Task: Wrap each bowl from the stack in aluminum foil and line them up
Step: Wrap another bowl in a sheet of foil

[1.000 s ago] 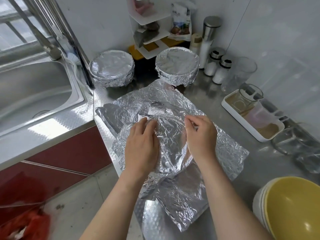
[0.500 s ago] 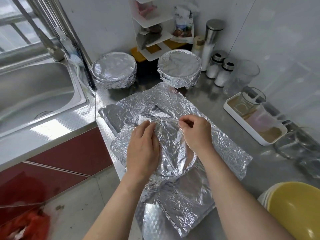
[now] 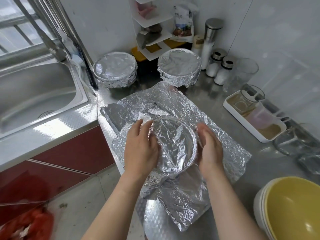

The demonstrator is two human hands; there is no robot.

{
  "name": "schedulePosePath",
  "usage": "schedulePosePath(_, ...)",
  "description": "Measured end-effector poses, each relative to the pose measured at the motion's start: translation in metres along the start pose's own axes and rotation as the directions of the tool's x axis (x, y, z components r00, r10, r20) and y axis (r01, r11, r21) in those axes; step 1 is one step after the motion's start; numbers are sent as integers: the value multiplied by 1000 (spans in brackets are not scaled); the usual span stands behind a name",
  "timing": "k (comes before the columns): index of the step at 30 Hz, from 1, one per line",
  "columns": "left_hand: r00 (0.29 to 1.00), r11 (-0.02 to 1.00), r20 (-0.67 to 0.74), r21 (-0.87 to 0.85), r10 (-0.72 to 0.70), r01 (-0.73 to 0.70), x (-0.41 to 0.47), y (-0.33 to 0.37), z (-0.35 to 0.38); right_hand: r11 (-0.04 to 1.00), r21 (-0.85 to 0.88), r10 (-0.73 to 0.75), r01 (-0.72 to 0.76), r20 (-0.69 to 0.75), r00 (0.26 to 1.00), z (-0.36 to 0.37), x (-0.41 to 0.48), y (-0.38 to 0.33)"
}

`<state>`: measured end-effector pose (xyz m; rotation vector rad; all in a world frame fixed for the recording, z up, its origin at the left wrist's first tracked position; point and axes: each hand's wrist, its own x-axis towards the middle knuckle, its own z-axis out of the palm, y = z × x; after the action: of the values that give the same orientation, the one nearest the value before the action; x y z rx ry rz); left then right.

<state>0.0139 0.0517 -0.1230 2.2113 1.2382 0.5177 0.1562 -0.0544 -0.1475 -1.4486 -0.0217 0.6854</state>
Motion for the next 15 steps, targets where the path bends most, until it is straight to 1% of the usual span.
schedulePosePath(2,998,998,59,67,17,-21,3,5,1,981,117,155,-156,15,988,3,-6,9)
schedulePosePath(4,992,987,122,155,27,-46,4,10,3,949,159,266,-274,69,961,7,-9,11)
schedulePosePath(7,984,977,177,203,28,-64,4,12,6,930,189,299,-314,102,949,10,-6,14)
schedulePosePath(10,984,971,168,221,53,-90,1,10,6,920,205,308,-334,146,940,8,1,16)
schedulePosePath(15,982,957,179,270,56,-104,1,10,9,892,147,397,-428,198,896,4,24,20)
